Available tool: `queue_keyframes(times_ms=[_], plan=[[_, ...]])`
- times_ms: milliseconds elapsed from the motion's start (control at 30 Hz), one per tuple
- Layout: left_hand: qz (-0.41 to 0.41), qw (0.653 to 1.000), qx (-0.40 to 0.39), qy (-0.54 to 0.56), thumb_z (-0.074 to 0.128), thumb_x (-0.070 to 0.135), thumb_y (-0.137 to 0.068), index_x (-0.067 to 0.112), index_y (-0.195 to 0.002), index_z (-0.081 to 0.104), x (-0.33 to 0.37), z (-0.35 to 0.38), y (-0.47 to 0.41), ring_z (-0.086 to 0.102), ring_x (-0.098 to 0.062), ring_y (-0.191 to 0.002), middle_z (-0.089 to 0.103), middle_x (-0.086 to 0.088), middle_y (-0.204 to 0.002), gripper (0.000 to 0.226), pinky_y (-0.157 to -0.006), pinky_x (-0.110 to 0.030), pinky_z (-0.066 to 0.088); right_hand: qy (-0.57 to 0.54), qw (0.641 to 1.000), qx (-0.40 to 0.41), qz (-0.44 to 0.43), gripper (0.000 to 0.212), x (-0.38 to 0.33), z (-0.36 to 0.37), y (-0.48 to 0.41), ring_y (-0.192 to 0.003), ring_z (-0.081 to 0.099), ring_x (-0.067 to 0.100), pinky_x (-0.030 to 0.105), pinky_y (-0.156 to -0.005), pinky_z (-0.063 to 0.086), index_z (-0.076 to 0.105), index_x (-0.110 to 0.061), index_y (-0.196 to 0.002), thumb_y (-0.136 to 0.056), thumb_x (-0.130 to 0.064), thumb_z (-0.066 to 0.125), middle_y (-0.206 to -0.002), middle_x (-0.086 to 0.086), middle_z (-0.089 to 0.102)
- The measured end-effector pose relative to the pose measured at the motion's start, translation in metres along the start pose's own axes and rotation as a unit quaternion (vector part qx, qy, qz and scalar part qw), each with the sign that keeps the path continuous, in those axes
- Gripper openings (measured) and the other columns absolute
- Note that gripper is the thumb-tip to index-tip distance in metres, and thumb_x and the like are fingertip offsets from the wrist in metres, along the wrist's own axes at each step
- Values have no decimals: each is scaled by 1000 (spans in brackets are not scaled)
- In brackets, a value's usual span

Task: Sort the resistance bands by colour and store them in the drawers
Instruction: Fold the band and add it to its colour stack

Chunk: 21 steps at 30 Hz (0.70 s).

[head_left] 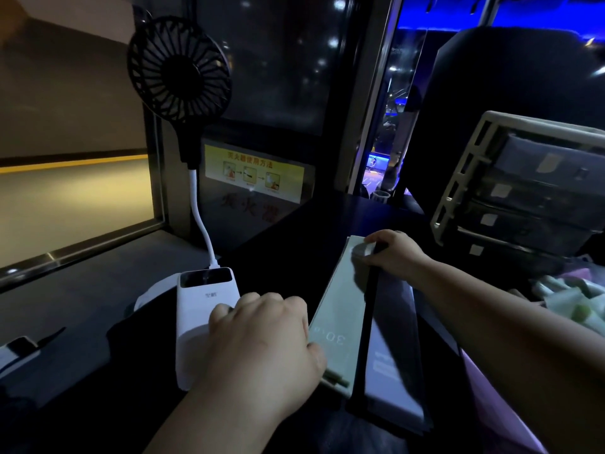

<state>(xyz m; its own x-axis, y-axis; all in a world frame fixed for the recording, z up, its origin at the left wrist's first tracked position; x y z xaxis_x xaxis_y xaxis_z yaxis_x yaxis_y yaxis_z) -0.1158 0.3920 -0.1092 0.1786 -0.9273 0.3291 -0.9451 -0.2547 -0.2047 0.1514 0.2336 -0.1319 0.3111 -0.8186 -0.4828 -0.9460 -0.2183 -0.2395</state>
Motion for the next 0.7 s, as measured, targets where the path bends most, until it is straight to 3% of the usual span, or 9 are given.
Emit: queue_keyframes(times_ms=[133, 267, 400, 533, 700], plan=[[1, 1000, -20, 4, 44, 41, -92, 32, -109, 49, 0, 3, 1, 34, -11, -90, 55, 13, -107, 19, -80, -30, 27, 9, 1000, -6, -19, 33, 0, 2, -1, -104, 57, 17, 21, -88, 42, 70, -21, -110, -78, -22, 77, -107, 5, 62], [-4, 999, -47, 5, 43, 40, -94, 32, -110, 53, 2, 5, 0, 28, -12, -80, 57, 12, -109, 21, -76, -31, 26, 28, 999, -15, -20, 31, 0, 2, -3, -90, 58, 14, 22, -81, 44, 71, -23, -109, -79, -25, 77, -110, 6, 64], [-11, 998, -60, 28, 42, 41, -95, 31, -107, 55, 3, 6, -3, 28, -11, -77, 58, 11, -108, 20, -76, -32, 28, 27, 999, -14, -17, 34, -3, -4, -3, -101, 60, 19, 21, -82, 42, 70, -24, -112, -78, -25, 75, -118, 5, 62], [-2, 999, -41, 10, 45, 53, -94, 29, -99, 54, 6, 7, -9, 51, -15, -99, 61, 10, -98, 26, -93, -35, 33, 28, 999, -8, -32, 33, -7, -17, 3, -103, 60, 20, 22, -81, 42, 71, -21, -111, -79, -29, 77, -119, 5, 63], [6, 999, 25, 31, 48, 58, -92, 31, -95, 54, 23, -7, -10, 52, -18, -101, 60, 10, -94, 28, -86, -36, 40, -15, 999, 23, -18, 28, 6, -50, 20, -93, 61, 19, 22, -74, 40, 72, -20, -108, -80, -26, 75, -111, 7, 67]])
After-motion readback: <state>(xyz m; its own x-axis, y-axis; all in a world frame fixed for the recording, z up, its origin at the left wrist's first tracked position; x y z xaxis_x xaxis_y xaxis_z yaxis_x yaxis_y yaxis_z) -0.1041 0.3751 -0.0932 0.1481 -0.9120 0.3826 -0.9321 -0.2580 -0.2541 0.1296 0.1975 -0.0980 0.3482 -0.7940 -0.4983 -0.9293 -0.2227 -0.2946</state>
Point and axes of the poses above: each hand's wrist, its own y-axis away from the middle knuckle, its own z-axis out of the palm, x = y × z, the point moved 9 cm from there along -y, towards the middle knuckle
